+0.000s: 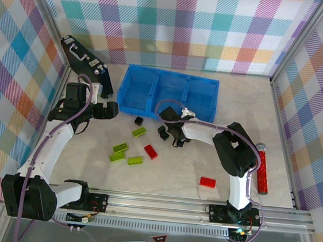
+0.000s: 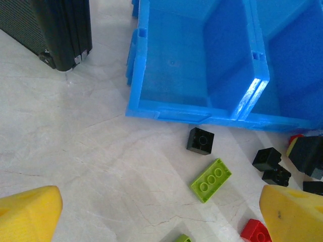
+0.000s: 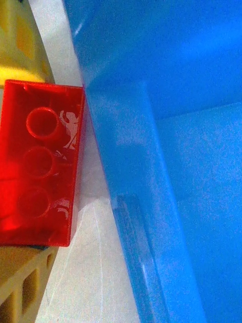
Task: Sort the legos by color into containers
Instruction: Pick up the lego from the center of the table, then place the lego in the container.
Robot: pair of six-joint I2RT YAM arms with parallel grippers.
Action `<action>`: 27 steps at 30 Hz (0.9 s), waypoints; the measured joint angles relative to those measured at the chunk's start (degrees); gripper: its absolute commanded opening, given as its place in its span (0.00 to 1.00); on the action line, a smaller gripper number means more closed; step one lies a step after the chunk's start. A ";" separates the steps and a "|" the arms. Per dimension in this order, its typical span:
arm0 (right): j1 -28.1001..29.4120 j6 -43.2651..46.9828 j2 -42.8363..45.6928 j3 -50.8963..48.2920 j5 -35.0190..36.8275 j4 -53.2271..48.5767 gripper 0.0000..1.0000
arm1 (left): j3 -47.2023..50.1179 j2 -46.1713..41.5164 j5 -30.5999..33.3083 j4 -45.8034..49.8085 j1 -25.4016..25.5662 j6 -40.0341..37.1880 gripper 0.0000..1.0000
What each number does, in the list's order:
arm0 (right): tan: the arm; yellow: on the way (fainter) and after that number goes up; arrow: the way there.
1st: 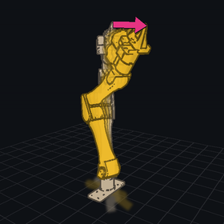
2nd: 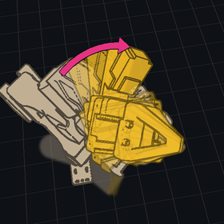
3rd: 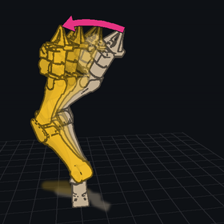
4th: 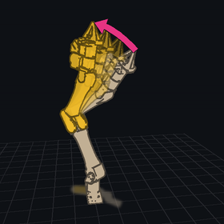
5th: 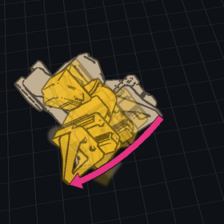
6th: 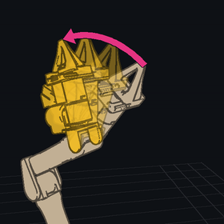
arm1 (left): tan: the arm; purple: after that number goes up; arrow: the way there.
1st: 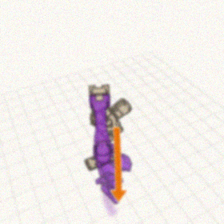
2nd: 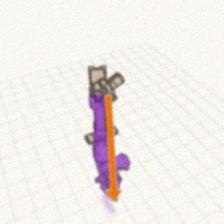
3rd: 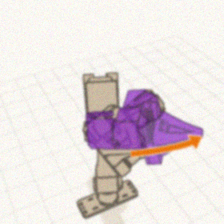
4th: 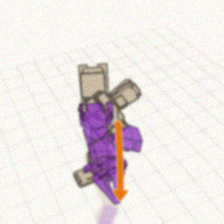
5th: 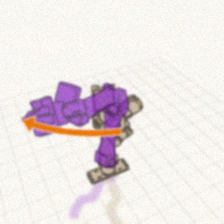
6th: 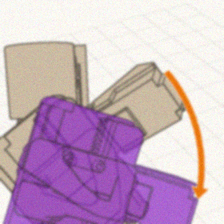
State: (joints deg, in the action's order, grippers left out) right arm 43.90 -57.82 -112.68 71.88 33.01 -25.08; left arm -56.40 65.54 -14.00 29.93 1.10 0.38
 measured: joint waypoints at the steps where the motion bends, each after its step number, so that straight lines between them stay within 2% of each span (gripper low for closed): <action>1: 0.00 0.00 0.13 0.00 0.00 -0.02 0.62 | 0.00 0.00 -0.07 0.00 -0.04 -0.02 1.00; 7: 0.22 1.97 4.33 -1.57 -0.17 -0.94 0.61 | 0.00 0.42 -0.09 0.00 -0.15 -0.02 1.00; 17: -0.63 13.42 19.17 -5.79 -6.27 -5.29 0.60 | 0.00 1.55 -0.09 0.00 -0.15 -0.02 1.00; 27: -12.48 25.42 21.92 -5.38 -17.44 -6.05 0.59 | 0.00 2.99 0.13 0.04 -0.15 -0.02 1.00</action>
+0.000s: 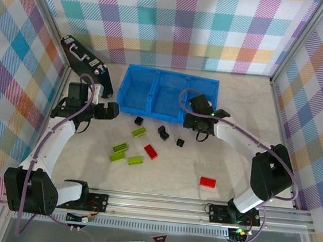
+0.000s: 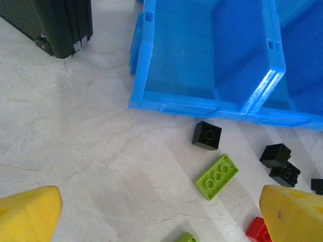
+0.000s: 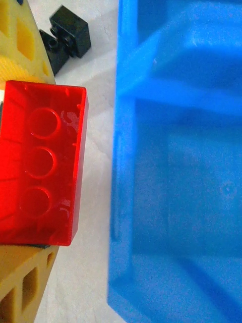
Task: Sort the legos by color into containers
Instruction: Place the lego in the container.
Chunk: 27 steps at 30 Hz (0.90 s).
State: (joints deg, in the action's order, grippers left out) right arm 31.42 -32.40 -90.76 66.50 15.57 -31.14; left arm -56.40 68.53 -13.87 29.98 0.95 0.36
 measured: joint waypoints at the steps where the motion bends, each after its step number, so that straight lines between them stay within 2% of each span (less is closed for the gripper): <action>1: -1.18 0.72 -0.20 0.35 -0.83 0.02 0.59 | 0.00 0.11 0.02 0.00 0.00 0.00 1.00; 12: -10.14 8.04 -4.96 2.62 -6.05 0.35 0.59 | 0.00 0.96 1.53 0.13 0.00 -0.02 1.00; 20: -12.13 10.73 -5.46 4.35 -4.13 -0.17 0.59 | 0.00 1.27 1.97 0.15 0.00 -0.07 1.00; 27: -12.35 12.61 -7.87 7.39 -9.70 0.02 0.58 | 0.00 1.27 1.95 0.15 0.00 -0.20 1.00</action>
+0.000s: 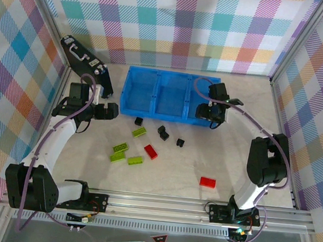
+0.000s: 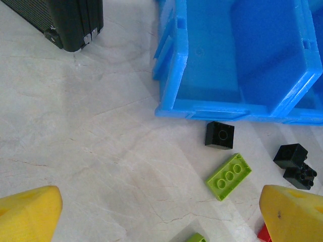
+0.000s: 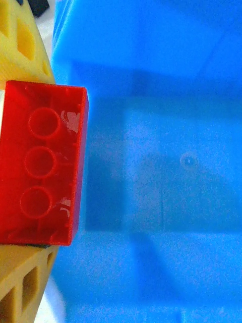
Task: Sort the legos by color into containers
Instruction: Place the lego in the container.
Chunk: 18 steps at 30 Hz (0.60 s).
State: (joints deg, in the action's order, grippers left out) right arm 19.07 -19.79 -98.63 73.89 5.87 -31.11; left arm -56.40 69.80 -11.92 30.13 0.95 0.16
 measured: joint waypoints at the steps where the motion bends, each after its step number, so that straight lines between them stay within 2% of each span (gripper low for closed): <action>1: 0.00 0.17 -0.70 0.92 -0.57 0.02 0.58 | 0.00 0.00 0.00 0.00 0.00 -0.02 1.00; 9: 0.00 0.83 -7.65 8.72 -1.38 0.13 0.58 | 0.00 0.00 0.00 0.00 0.00 -0.02 1.00; 18: 0.00 1.05 -17.51 14.88 1.11 0.11 0.59 | 0.00 0.00 0.00 0.00 0.00 -0.02 1.00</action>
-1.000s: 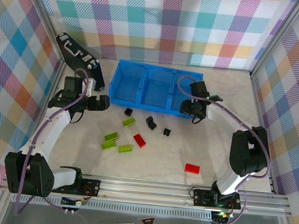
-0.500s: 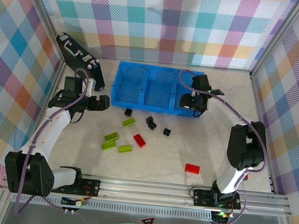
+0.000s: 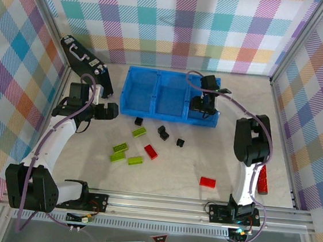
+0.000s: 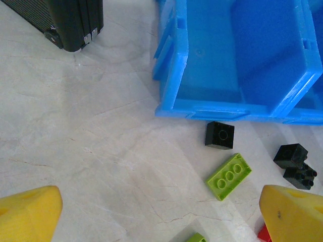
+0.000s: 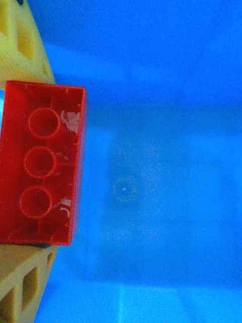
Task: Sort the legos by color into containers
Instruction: Place the lego in the container, then pick up the lego from the bottom-left of the table.
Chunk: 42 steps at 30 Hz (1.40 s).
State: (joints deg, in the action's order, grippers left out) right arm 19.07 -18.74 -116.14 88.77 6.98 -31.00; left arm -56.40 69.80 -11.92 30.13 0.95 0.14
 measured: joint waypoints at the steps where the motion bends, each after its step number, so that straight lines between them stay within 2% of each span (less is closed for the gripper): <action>1: 0.00 0.00 -0.74 0.20 0.13 0.00 0.59 | 0.00 0.00 0.00 0.00 0.00 0.00 1.00; 8: 0.00 0.00 -4.50 0.28 1.38 0.15 0.64 | 0.00 0.00 0.00 0.02 0.00 0.00 1.00; 20: 0.00 -0.02 -3.61 0.61 1.53 -0.96 0.75 | 0.00 0.00 -0.02 0.04 0.00 0.00 1.00; 33: 0.00 -0.02 10.08 0.42 1.20 -5.18 0.75 | 0.00 0.85 0.02 1.40 0.02 0.46 0.99; 42: 1.18 -1.20 23.23 -8.70 -0.42 -6.21 0.75 | -2.89 3.93 5.46 8.11 3.02 5.40 0.98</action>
State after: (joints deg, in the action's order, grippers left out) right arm 20.25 -19.94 -92.90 80.07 6.57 -37.21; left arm -59.29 73.73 -6.46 38.24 3.97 5.54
